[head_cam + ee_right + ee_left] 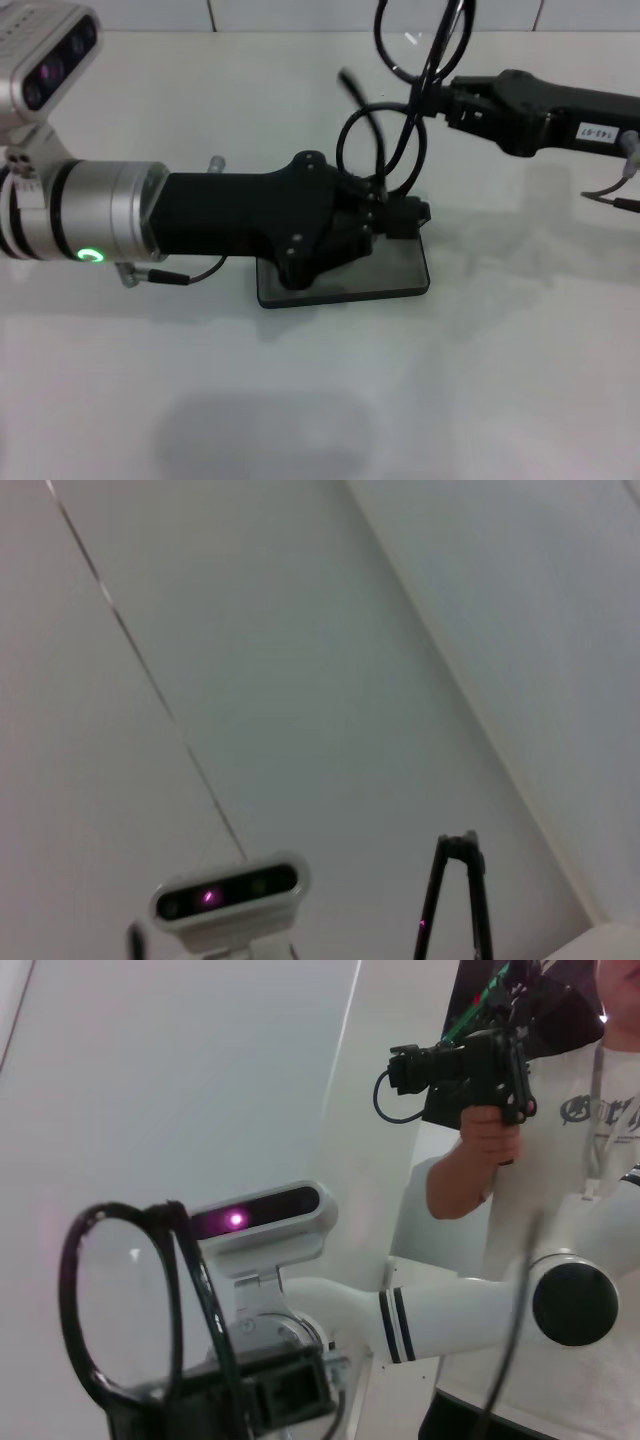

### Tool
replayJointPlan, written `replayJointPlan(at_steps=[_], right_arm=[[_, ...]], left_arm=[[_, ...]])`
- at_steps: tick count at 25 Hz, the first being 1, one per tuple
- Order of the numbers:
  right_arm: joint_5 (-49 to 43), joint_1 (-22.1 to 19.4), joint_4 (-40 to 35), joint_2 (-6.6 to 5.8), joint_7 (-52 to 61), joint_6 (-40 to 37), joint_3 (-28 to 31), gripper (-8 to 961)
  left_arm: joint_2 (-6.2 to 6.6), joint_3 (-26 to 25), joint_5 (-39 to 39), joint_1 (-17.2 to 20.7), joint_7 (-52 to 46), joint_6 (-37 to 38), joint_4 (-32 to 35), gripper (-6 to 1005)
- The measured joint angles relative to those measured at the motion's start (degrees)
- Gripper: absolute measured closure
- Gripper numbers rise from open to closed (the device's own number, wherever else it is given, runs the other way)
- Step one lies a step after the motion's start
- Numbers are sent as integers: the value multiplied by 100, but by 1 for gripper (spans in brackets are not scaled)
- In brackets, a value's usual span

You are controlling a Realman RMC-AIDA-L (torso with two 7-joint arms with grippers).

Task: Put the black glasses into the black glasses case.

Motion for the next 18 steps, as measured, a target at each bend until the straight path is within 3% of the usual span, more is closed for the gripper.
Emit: replayJointPlan(at_steps=[18], right_arm=[[31, 9, -5, 13, 3, -62, -473, 890]], left_arm=[[-37, 1, -30, -106, -24, -257, -9, 988]])
